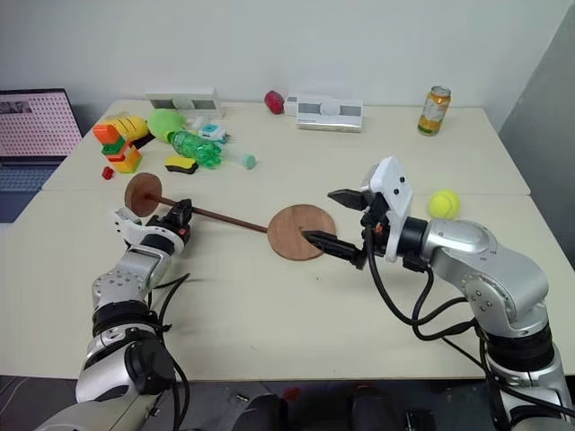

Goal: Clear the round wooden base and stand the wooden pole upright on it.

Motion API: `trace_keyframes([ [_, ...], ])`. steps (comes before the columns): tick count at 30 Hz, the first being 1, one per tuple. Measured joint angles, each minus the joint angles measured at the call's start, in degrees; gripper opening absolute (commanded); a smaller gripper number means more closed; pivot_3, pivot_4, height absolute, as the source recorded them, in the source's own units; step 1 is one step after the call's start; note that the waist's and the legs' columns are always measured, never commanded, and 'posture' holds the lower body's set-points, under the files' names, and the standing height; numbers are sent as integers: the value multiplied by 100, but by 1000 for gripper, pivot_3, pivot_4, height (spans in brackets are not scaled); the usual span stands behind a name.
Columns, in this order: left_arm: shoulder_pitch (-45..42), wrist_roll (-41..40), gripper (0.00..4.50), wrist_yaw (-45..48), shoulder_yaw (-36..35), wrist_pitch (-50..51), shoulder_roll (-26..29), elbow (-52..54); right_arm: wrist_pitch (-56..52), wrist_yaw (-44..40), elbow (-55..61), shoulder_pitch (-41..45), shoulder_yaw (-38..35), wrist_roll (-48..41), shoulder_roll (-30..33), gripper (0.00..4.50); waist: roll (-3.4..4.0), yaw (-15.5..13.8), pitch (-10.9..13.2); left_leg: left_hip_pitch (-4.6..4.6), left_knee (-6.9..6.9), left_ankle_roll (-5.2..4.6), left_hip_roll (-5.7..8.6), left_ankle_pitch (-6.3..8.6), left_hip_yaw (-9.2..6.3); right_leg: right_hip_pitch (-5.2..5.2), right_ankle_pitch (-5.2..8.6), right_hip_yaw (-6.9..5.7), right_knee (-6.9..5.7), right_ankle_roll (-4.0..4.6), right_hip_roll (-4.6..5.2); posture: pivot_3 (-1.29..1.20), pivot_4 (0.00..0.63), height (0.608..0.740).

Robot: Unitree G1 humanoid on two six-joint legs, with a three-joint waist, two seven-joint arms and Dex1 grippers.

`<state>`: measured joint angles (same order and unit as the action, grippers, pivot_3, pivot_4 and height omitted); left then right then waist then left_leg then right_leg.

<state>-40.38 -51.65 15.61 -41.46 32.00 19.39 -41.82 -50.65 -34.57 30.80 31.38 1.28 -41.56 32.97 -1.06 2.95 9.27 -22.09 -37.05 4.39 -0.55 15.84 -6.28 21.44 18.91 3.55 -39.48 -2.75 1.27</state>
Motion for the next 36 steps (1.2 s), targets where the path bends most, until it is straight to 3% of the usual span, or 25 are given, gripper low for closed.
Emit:
trace_keyframes([
  [8,-355,37,335,-36,121,195,357,56,19,74,-14,62,-4,7,-60,4500,-7,36,4,-2,0,1,-2,0,-1,4,0,1,-4,0,-3,0,150,740],
  [12,-1170,573,335,732,1248,774,1309,623,9,274,126,-112,-303,-47,-52,4500,-47,10,24,-77,-18,22,4,-12,-28,63,0,-29,-26,1,-5,0,150,740],
  [14,-1629,685,335,1123,1641,884,1449,1095,20,361,239,-276,-351,-29,-44,4500,-42,-23,21,-81,-16,23,11,-13,-21,63,0,-25,-14,0,12,0,150,740],
  [20,-1918,962,335,2098,2901,1011,840,1904,442,575,537,-1215,-174,463,-126,4500,-39,-90,21,-77,-24,22,13,-13,-12,60,0,-16,-18,0,7,0,150,740],
  [25,-1483,1587,335,2782,3659,333,569,2072,721,852,555,-1464,-127,754,-308,4500,-35,112,23,-69,-13,21,-2,-13,3,77,1,5,-43,2,-13,0,150,740],
  [36,-997,2323,335,3093,3836,-775,425,2344,855,1170,846,-1863,5,1005,-524,4500,-35,96,24,-74,-29,19,4,-12,3,75,1,5,-47,2,-9,0,150,740],
])
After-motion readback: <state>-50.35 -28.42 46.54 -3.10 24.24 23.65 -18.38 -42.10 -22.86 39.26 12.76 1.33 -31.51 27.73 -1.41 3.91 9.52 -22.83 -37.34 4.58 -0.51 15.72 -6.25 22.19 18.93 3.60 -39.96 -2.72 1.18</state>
